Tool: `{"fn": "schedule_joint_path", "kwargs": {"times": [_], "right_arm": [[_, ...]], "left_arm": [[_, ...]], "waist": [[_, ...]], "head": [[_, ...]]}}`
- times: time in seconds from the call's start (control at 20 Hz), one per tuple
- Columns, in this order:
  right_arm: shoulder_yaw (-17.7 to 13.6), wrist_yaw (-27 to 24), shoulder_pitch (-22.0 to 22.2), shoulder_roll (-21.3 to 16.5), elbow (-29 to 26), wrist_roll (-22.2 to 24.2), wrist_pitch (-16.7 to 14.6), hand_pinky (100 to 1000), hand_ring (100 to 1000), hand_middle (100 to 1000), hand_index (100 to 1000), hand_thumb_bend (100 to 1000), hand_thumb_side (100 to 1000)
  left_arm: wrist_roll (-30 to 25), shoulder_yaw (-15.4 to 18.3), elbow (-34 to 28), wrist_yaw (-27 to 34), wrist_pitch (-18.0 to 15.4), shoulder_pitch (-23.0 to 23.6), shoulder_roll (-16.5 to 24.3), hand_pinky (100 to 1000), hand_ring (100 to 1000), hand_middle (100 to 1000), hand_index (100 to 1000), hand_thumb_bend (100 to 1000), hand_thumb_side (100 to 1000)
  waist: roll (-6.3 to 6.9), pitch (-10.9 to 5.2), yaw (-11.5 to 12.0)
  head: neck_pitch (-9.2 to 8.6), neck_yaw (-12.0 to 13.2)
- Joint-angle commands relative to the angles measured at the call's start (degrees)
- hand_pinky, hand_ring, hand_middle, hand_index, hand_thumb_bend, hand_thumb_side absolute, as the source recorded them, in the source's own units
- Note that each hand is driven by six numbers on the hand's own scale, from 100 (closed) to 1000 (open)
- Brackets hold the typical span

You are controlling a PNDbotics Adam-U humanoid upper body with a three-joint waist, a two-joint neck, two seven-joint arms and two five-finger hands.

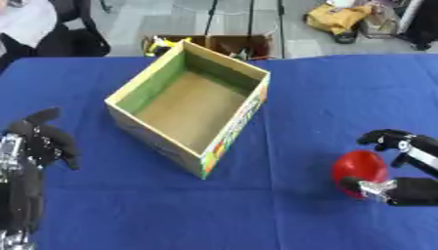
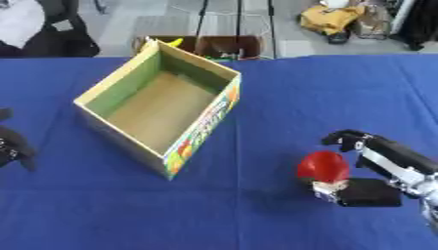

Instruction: Pick up objects on the table and place them in the box.

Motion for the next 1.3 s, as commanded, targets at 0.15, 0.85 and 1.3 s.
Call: {"fn": "schedule_joint_path", "kwargs": {"times": [0.15, 0.85, 1.3], "right_arm": [[0.03, -0.86, -0.11, -0.87, -0.34, 0.21, 0.79, 719, 899, 949, 929, 542, 729], [0.79, -1.1, -0.18, -0.46, 1.97, 0.6, 1.48, 676, 772, 932, 921, 430, 702], [0.78, -2.48, -0.23, -0.24, 1.82, -1.9, 1.71, 631, 730, 924, 912, 184, 488]], "left_arm": [[-0.17, -0.16, -1.13, -0.24, -0.01, -0.55, 0.26, 318, 427, 436, 765, 100, 1000], [-0.3, -0.2, -1.13, -0.33, 0.06, -0.55, 0.16, 318, 427, 438, 766, 100, 1000], [-0.43, -0.18, -1.13, -0.38, 0.21, -0.55, 0.1, 319, 428, 439, 766, 100, 1000]], "waist": [[-0.08, -0.82, 0.01], [-0.09, -0.51, 0.04], [-0.11, -0.4, -0.01]], "head": [[-0.64, -0.17], [-0.78, -0.26], [-0.74, -0.38]]}}
